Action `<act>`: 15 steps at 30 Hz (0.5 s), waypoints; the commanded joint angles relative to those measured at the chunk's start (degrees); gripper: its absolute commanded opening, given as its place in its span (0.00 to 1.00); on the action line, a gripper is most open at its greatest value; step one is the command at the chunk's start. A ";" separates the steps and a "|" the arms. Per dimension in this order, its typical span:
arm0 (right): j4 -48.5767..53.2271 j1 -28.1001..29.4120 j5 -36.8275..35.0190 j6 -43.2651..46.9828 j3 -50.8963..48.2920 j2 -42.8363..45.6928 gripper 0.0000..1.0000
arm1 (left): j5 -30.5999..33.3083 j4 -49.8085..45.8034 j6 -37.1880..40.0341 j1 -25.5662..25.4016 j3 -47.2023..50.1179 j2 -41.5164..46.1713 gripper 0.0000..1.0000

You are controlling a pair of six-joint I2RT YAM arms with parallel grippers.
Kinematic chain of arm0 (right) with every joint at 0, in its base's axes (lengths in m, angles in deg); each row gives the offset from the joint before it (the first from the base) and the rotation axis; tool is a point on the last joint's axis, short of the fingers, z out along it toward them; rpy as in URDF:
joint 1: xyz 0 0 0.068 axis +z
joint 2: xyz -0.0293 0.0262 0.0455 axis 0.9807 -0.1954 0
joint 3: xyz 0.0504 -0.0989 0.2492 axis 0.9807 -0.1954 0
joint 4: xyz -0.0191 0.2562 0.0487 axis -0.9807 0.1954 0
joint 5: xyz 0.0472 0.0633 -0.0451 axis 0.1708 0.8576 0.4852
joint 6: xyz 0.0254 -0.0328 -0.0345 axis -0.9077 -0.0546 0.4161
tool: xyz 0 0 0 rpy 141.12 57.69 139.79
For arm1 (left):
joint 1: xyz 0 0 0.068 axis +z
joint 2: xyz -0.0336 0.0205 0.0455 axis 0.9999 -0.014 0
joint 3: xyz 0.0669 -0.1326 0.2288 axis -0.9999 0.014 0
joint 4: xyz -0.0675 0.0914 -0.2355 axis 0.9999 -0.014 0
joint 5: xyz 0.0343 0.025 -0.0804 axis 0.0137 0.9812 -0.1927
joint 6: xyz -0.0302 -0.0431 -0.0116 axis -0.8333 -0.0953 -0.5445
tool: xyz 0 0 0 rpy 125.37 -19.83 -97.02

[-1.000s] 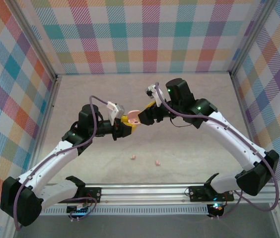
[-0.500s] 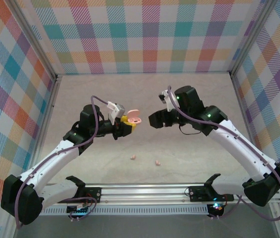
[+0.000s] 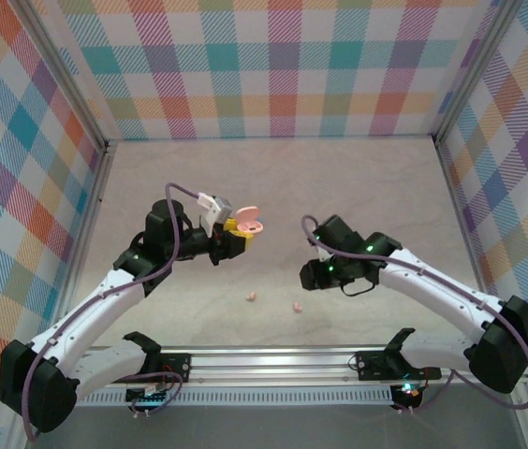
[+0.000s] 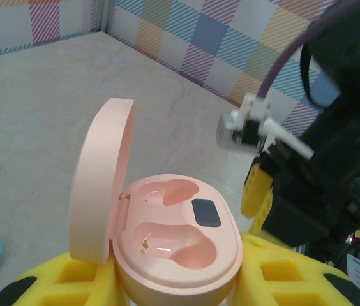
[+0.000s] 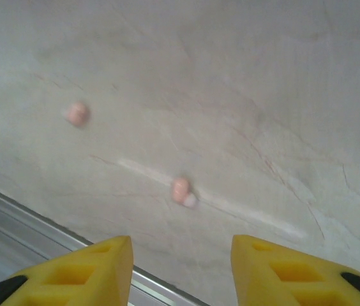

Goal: Insert the wireless bluetooth earbuds into the charging case

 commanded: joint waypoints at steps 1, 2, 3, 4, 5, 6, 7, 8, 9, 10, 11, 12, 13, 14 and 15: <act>-1.48 2.19 -4.49 -1.56 -1.91 -1.74 0.44 | 0.12 -1.38 0.37 0.19 0.95 1.50 0.09; -1.96 2.69 -4.92 -1.56 -2.54 -2.24 0.44 | 0.17 -1.44 0.47 0.19 0.95 1.57 0.09; -2.58 3.24 -5.33 -1.55 -3.33 -2.71 0.44 | 0.19 -1.62 0.56 0.24 0.95 1.66 0.09; -3.22 3.83 -5.65 -1.86 -4.00 -3.09 0.44 | 0.34 -1.78 0.66 0.19 0.87 1.68 0.09; -3.84 4.57 -6.06 -2.05 -4.78 -3.37 0.44 | 0.52 -1.86 0.68 0.21 0.82 1.60 0.09; -4.37 5.46 -6.66 -2.37 -5.61 -3.75 0.44 | 0.58 -2.03 0.79 0.26 0.65 1.55 0.09; -4.93 6.37 -7.24 -2.81 -6.29 -4.05 0.44 | 0.78 -2.29 0.82 0.26 0.43 1.57 0.09; -5.36 7.01 -7.59 -3.17 -6.88 -4.30 0.44 | 1.01 -2.73 0.88 0.29 0.25 1.60 0.09; -5.96 7.81 -7.92 -3.59 -7.37 -4.60 0.44 | 1.22 -3.20 1.14 0.33 -0.06 1.67 0.09; -6.30 8.77 -8.32 -3.99 -7.59 -5.08 0.44 | 1.41 -3.73 1.41 0.25 -0.34 1.68 0.09; -6.57 9.59 -8.77 -4.27 -7.56 -5.51 0.44 | 1.49 -4.11 1.59 0.29 -0.52 1.70 0.09; -6.66 10.70 -9.59 -4.47 -7.31 -6.18 0.44 | 1.59 -4.46 1.91 0.33 -0.63 1.77 0.09; -6.67 11.79 -10.34 -4.64 -6.97 -6.89 0.44 | 1.75 -4.97 2.12 0.28 -0.85 1.77 0.09; -6.73 12.60 -10.87 -4.73 -6.67 -7.58 0.44 | 1.86 -5.60 2.42 0.28 -1.12 1.73 0.09; -7.05 13.40 -11.29 -4.81 -6.51 -8.43 0.44 | 1.90 -6.44 2.80 0.30 -1.52 1.68 0.09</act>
